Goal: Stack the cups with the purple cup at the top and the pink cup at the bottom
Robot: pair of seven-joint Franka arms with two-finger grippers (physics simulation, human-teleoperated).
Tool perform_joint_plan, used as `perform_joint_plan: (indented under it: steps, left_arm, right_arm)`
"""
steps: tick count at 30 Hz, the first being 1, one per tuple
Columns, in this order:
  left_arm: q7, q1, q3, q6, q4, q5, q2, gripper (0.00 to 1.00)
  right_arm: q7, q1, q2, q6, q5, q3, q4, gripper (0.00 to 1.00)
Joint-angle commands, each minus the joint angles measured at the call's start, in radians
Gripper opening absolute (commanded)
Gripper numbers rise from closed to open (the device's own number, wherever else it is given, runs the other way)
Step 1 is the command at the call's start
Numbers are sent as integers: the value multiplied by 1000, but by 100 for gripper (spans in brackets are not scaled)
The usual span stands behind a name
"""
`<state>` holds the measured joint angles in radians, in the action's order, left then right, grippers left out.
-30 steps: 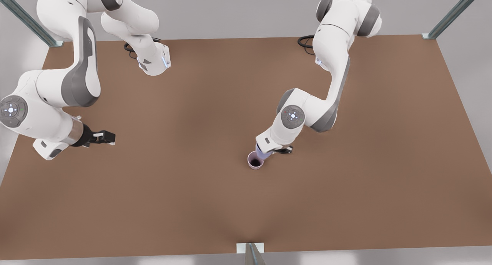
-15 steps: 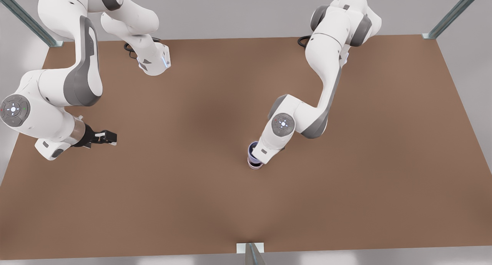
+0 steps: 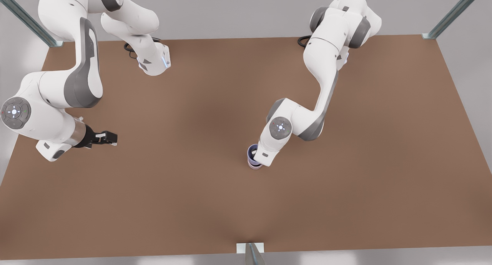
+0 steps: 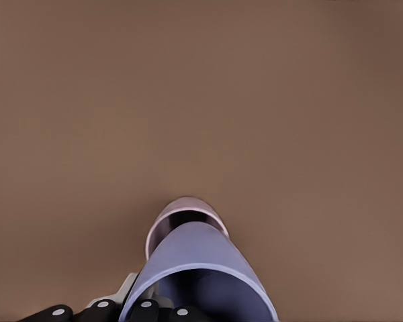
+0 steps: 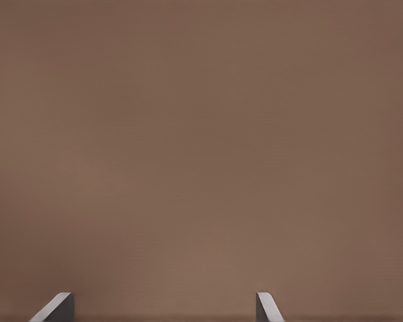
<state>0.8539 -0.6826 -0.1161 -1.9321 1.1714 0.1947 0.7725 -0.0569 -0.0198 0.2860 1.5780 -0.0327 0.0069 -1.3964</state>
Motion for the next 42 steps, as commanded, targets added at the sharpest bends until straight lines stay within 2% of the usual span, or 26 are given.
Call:
perform_joint_plan:
  steps: [1, 9, 10, 12, 21, 22, 23, 25, 27, 28, 42]
  left_arm:
    - [151, 0, 1, -25, 4, 3, 2, 21]
    - [148, -2, 3, -27, 16, 3, 8, 24]
    - [146, -2, 3, -27, 16, 2, 10, 40]
    - [146, -2, 3, -27, 16, 2, 10, 51]
    - [148, -2, 3, -36, 16, 2, 16, 54]
    - [148, -2, 3, -36, 16, 2, 16, 60]
    - [148, -3, 3, -36, 16, 2, 16, 75]
    - [148, -3, 3, -36, 16, 2, 16, 90]
    - [148, -3, 3, -34, 16, 2, 14, 93]
    - [146, -3, 4, -34, 16, 2, 11, 99]
    - [149, -3, 19, -19, 14, -6, -15, 99]
  right_arm:
    - [-4, 0, -2, -1, -1, -1, 0, 100]
    - [-4, 0, -1, -1, -3, -1, 0, 100]
    - [-4, 0, -1, -1, -3, -1, 0, 100]
    - [-8, 1, -1, -1, -3, -1, 0, 100]
    - [-9, 4, -1, -1, -4, -1, 0, 100]
    - [-9, 4, -1, -1, -4, -1, 0, 100]
    - [-9, 6, -1, -1, -6, -1, 0, 100]
    - [-11, 6, -1, -1, -6, -1, 0, 100]
    - [-11, 6, -1, -1, -6, -1, 0, 100]
    - [-11, 6, -1, -1, -6, -1, 0, 100]
    - [-11, 9, 1, -1, -6, -1, -1, 100]
